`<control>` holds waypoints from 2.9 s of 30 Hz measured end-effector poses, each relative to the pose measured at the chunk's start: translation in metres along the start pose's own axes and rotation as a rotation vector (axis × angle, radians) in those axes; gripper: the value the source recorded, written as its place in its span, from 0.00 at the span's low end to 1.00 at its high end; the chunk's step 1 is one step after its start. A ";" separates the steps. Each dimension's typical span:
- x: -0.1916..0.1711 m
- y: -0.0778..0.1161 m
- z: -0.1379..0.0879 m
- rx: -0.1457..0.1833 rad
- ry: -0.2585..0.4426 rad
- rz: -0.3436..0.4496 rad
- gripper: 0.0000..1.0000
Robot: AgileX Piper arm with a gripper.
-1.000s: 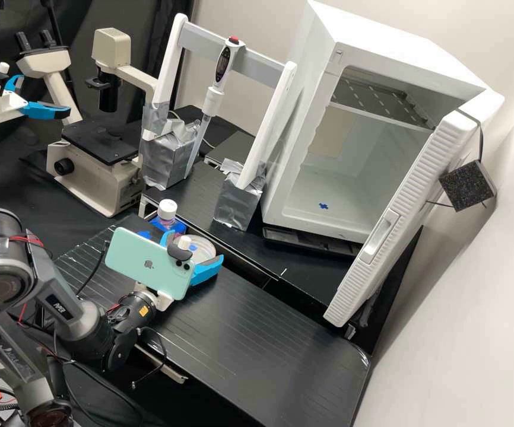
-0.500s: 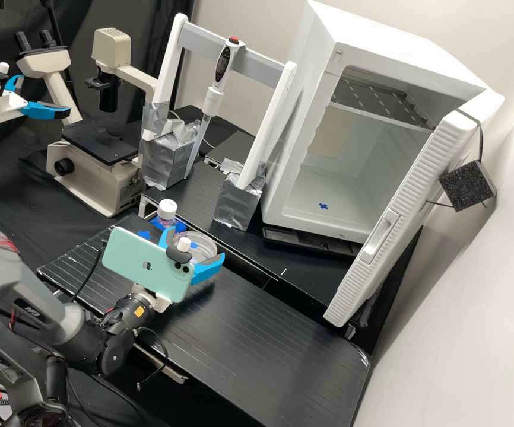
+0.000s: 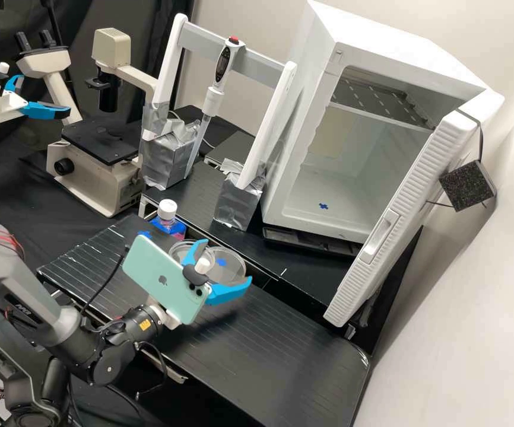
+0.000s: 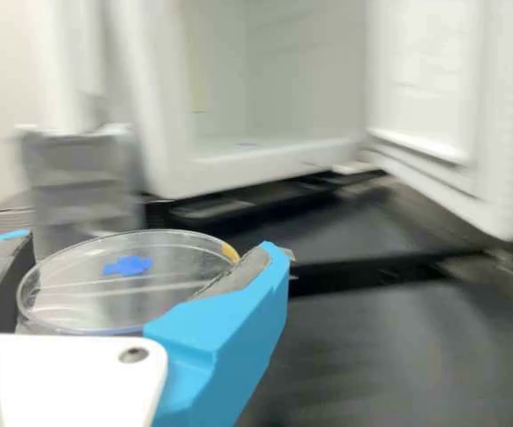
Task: Open the lid
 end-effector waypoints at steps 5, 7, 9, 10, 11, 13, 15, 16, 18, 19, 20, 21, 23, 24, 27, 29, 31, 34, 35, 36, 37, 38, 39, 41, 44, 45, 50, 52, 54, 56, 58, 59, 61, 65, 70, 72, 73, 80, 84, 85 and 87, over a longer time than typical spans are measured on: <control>-0.001 0.005 0.013 0.036 -0.070 0.031 0.00; 0.000 0.005 0.017 0.049 -0.081 0.027 0.00; 0.001 0.005 0.019 0.064 -0.093 0.021 0.00; 0.001 0.004 0.021 0.073 -0.096 0.020 0.00; 0.002 0.004 0.021 0.081 -0.099 0.024 0.00; 0.003 0.004 0.023 0.085 -0.101 0.031 0.00; 0.005 0.003 0.023 0.070 -0.104 0.034 0.00; 0.006 0.003 0.024 0.057 -0.105 0.034 0.00; 0.007 0.003 0.024 0.035 -0.100 0.042 0.00; 0.007 0.003 0.024 0.021 -0.103 0.047 0.00; 0.007 0.003 0.024 0.008 -0.105 0.053 0.00; 0.008 0.004 0.025 -0.004 -0.112 0.061 0.00; 0.007 0.005 0.025 -0.015 -0.121 0.078 0.00; 0.007 0.005 0.025 -0.019 -0.128 0.085 0.00; 0.007 0.007 0.023 -0.041 -0.125 0.096 0.00; 0.007 0.007 0.022 -0.041 -0.120 0.102 0.00; 0.008 0.006 0.021 -0.050 -0.116 0.101 0.00; 0.008 0.005 0.020 -0.062 -0.111 0.095 0.00; 0.008 0.005 0.020 -0.061 -0.110 0.094 0.00; 0.009 0.004 0.019 -0.061 -0.107 0.090 0.00; 0.009 0.004 0.019 -0.061 -0.105 0.089 0.00; 0.009 0.004 0.019 -0.060 -0.104 0.088 0.00; 0.009 0.004 0.018 -0.062 -0.102 0.085 0.00; 0.010 0.003 0.018 -0.071 -0.100 0.083 0.00; 0.010 0.002 0.018 -0.080 -0.097 0.079 0.00; 0.010 0.002 0.017 -0.079 -0.095 0.078 0.00; 0.012 -0.001 0.018 -0.085 -0.094 0.057 0.00; 0.012 -0.002 0.018 -0.086 -0.095 0.054 0.00; 0.013 -0.002 0.018 -0.089 -0.095 0.052 0.00; 0.013 -0.002 0.018 -0.085 -0.096 0.056 0.00; 0.014 -0.003 0.019 -0.086 -0.099 0.057 0.00; 0.014 -0.003 0.019 -0.086 -0.101 0.058 0.00; 0.014 -0.003 0.019 -0.085 -0.103 0.062 0.00; 0.015 -0.003 0.019 -0.098 -0.103 0.063 1.00; 0.016 -0.005 0.019 -0.093 -0.103 0.056 1.00; 0.016 -0.005 0.019 -0.093 -0.106 0.055 1.00; 0.016 -0.005 0.019 -0.092 -0.107 0.057 1.00; 0.017 -0.005 0.021 -0.097 -0.114 0.059 1.00; 0.017 -0.006 0.021 -0.096 -0.114 0.052 1.00; 0.017 -0.006 0.021 -0.096 -0.114 0.052 1.00; 0.017 -0.006 0.021 -0.098 -0.116 0.057 1.00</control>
